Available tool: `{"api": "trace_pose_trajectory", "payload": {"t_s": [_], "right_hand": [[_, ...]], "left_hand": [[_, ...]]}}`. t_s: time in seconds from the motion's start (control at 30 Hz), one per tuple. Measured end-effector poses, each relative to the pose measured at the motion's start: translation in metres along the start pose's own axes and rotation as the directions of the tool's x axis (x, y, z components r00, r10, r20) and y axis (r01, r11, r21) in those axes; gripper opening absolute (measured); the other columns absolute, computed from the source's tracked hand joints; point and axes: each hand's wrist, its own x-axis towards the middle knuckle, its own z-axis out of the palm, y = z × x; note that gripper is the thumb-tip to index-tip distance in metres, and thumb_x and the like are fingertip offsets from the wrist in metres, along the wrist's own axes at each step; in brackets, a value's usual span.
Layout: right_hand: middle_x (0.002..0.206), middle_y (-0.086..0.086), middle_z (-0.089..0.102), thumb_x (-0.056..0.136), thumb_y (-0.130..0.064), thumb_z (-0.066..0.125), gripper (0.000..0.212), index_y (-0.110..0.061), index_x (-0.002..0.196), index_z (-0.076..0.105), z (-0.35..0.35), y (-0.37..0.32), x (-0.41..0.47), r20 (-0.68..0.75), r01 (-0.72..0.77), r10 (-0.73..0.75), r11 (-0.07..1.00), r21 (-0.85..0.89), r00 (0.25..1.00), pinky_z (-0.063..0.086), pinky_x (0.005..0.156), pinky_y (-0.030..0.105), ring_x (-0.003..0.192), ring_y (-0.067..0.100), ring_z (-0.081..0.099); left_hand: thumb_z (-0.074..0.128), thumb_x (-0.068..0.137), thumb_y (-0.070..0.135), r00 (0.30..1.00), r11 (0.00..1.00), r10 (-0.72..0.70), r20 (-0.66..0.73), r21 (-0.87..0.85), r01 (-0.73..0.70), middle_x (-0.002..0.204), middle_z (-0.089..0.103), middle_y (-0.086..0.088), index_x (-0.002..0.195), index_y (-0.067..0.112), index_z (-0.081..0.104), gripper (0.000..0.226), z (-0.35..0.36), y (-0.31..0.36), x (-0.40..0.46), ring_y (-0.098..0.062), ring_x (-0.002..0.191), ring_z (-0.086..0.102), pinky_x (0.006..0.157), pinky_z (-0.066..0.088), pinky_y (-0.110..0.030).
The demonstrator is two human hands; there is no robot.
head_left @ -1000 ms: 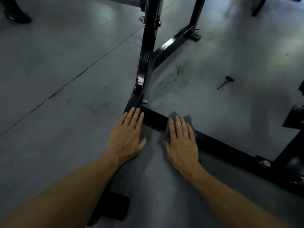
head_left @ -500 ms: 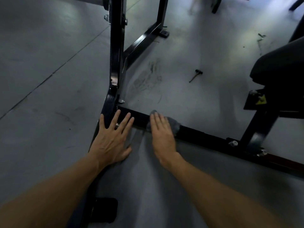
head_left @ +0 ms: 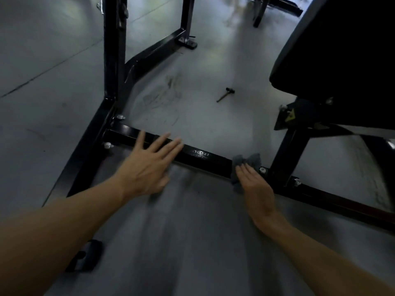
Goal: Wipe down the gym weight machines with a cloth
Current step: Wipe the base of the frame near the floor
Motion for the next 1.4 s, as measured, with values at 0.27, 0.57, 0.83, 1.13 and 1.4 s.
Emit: {"api": "trace_pose_trajectory", "payload": {"t_s": [0.27, 0.57, 0.83, 1.13, 1.4], "right_hand": [[0.122, 0.018, 0.071, 0.084, -0.004, 0.044, 0.046, 0.002, 0.121, 0.070, 0.012, -0.032, 0.022, 0.047, 0.160, -0.161, 0.987, 0.024, 0.986, 0.058, 0.091, 0.038, 0.113, 0.029, 0.069], [0.106, 0.009, 0.072, 0.098, -0.009, 0.042, 0.031, -0.006, 0.100, 0.073, -0.006, 0.065, -0.006, 0.147, 0.624, -0.608, 0.773, -0.115, 0.780, 0.055, 0.093, 0.036, 0.103, 0.029, 0.067], [0.089, 0.009, 0.070, 0.073, 0.005, 0.082, 0.029, -0.005, 0.099, 0.077, -0.043, 0.177, -0.110, 0.112, 0.107, -0.108, 0.994, 0.019, 0.988, 0.057, 0.075, 0.029, 0.085, 0.031, 0.063], [0.114, 0.007, 0.051, 0.091, -0.011, 0.072, 0.018, -0.004, 0.106, 0.065, -0.060, 0.082, -0.016, -0.057, -0.356, 0.481, 0.718, 0.599, 0.875, 0.030, 0.079, 0.003, 0.100, 0.014, 0.049], [0.112, 0.014, 0.059, 0.091, -0.006, 0.065, 0.024, -0.004, 0.114, 0.060, -0.037, 0.108, -0.027, 0.033, -0.514, 0.539, 0.781, 0.354, 0.842, 0.043, 0.080, 0.031, 0.103, 0.031, 0.056]], "left_hand": [[0.061, 0.087, 0.053, 0.948, 0.996, -0.047, 0.314, -0.055, 0.068, 0.168, -0.021, 0.000, 0.160, 0.021, -0.018, 0.111, -0.003, 0.088, 0.046, -0.028, 0.155, -0.018, 0.120, 0.002, -0.068], [0.052, 0.094, 0.049, 0.934, 0.994, -0.082, 0.349, -0.033, 0.100, 0.169, -0.010, -0.012, 0.161, 0.010, -0.008, 0.098, -0.016, 0.106, 0.057, -0.040, 0.155, -0.008, 0.126, 0.006, -0.054], [0.051, 0.094, 0.040, 0.943, 0.972, -0.195, 0.271, -0.075, 0.223, 0.162, 0.018, -0.031, 0.153, -0.009, 0.022, 0.082, -0.024, 0.149, 0.086, -0.044, 0.153, 0.012, 0.126, 0.013, -0.049], [0.053, 0.103, 0.020, 0.935, 0.395, -0.347, 0.074, -0.893, 0.217, 0.118, 0.058, -0.011, 0.117, 0.009, 0.056, 0.018, -0.062, 0.248, 0.147, -0.022, 0.096, 0.060, 0.084, 0.051, -0.034], [0.063, 0.096, 0.016, 0.919, 0.686, -0.385, -0.088, -0.693, 0.221, 0.130, 0.040, -0.014, 0.127, 0.007, 0.052, 0.034, -0.049, 0.282, 0.159, -0.027, 0.115, 0.044, 0.091, 0.052, -0.036]]}}
